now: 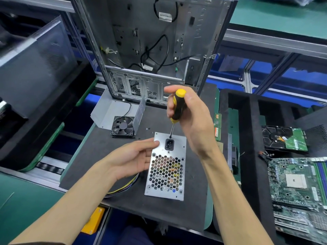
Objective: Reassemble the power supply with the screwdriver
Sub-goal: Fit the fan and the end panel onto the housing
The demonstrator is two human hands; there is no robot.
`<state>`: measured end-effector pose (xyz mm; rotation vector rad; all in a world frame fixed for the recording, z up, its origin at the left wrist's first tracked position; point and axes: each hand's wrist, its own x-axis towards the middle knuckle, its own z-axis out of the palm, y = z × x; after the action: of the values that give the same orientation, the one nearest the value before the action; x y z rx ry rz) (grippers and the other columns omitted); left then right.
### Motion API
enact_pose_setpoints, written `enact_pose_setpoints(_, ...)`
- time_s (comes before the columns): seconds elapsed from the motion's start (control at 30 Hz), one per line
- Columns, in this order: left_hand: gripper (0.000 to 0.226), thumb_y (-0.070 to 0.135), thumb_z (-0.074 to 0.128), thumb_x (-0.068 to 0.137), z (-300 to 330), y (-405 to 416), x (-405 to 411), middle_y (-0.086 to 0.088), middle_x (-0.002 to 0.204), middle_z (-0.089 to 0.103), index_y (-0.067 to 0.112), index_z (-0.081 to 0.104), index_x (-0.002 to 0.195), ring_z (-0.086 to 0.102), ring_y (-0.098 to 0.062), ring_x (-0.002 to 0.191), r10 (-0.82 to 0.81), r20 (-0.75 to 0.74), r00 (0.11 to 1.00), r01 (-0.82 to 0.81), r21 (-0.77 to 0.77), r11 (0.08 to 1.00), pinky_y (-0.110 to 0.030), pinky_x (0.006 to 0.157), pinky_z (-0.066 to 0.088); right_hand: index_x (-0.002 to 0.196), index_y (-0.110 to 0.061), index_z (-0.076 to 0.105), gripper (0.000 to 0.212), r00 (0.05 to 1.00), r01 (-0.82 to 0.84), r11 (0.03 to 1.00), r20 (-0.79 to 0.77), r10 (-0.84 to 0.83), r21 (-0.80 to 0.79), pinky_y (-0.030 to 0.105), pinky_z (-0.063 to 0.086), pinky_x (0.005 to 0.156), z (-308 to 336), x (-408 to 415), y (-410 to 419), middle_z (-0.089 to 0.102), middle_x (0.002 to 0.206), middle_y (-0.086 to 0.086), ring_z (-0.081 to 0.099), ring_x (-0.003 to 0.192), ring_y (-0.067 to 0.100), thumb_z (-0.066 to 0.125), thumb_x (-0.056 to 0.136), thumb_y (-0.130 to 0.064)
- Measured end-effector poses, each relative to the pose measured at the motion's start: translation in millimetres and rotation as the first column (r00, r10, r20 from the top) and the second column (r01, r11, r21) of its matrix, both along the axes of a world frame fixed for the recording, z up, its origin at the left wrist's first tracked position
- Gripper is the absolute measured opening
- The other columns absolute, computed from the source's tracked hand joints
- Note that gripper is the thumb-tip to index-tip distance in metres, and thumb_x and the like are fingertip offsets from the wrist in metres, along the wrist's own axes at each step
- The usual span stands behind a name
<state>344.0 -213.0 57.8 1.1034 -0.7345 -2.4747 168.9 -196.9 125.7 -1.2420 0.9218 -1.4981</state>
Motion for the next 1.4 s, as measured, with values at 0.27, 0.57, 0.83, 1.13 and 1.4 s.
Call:
enact_pose_setpoints(0.27, 0.037, 0.015, 0.064, 0.09, -1.3, -0.6, -1.6, -0.022, 0.129, 0.067, 0.008, 0.07, 0.126, 0.073, -0.027, 0.099, 0.01, -0.007, 1.0, -0.01, 0.01, 1.0, -0.04, 0.092, 0.059, 0.12, -0.014, 0.056, 0.029, 1.0, 0.0, 1.0, -0.013, 0.0, -0.01, 0.027, 0.038, 0.067, -3.8, -1.8, -0.2, 0.05, 0.074, -0.004, 0.044, 0.068, 0.015, 0.035, 0.106, -0.029)
enact_pose_setpoints(0.57, 0.036, 0.016, 0.062, 0.093, -2.7, -1.0, 0.3, -0.021, 0.128, 0.068, 0.01, 0.07, 0.127, 0.073, -0.026, 0.098, -0.014, -0.02, 1.0, 0.014, -0.006, 1.0, -0.04, 0.09, 0.061, 0.126, -0.017, 0.053, 0.026, 0.999, 0.047, 0.999, -0.021, -0.048, -0.027, 0.029, 0.039, 0.065, -6.6, -1.0, -1.5, 0.049, 0.073, -0.004, 0.044, 0.067, 0.016, 0.041, 0.106, -0.028)
enact_pose_setpoints(0.83, 0.038, 0.016, 0.064, 0.09, -3.2, -2.1, -2.3, -0.022, 0.132, 0.065, 0.008, 0.07, 0.126, 0.07, -0.029, 0.106, -0.015, -0.011, 1.0, 0.015, -0.009, 1.0, -0.045, 0.102, 0.052, 0.108, -0.017, 0.044, 0.013, 0.998, 0.053, 0.998, 0.024, -0.052, -0.04, 0.027, 0.037, 0.059, -5.0, -2.0, -2.6, 0.046, 0.07, -0.006, 0.041, 0.061, 0.013, 0.049, 0.101, -0.026)
enact_pose_setpoints(1.13, 0.034, 0.017, 0.062, 0.093, -2.8, -2.3, -2.2, -0.02, 0.127, 0.069, 0.01, 0.071, 0.125, 0.073, -0.028, 0.102, -0.03, -0.036, 0.999, 0.029, -0.015, 0.999, -0.042, 0.09, 0.061, 0.106, -0.016, 0.038, 0.017, 0.997, 0.072, 0.997, 0.012, -0.072, -0.038, 0.024, 0.038, 0.059, -2.2, 0.4, -1.3, 0.05, 0.069, -0.008, 0.046, 0.061, 0.012, 0.053, 0.099, -0.021)
enact_pose_setpoints(1.4, 0.032, 0.016, 0.061, 0.094, -2.9, -2.0, -2.7, -0.018, 0.122, 0.071, 0.011, 0.071, 0.124, 0.074, -0.026, 0.096, -0.017, -0.051, 0.999, 0.017, -0.007, 1.0, -0.037, 0.083, 0.061, 0.103, -0.015, 0.042, 0.012, 0.997, 0.078, 0.996, -0.017, -0.079, -0.042, 0.027, 0.045, 0.063, -1.0, 0.6, 0.2, 0.061, 0.074, -0.006, 0.055, 0.064, 0.014, 0.053, 0.1, -0.016)
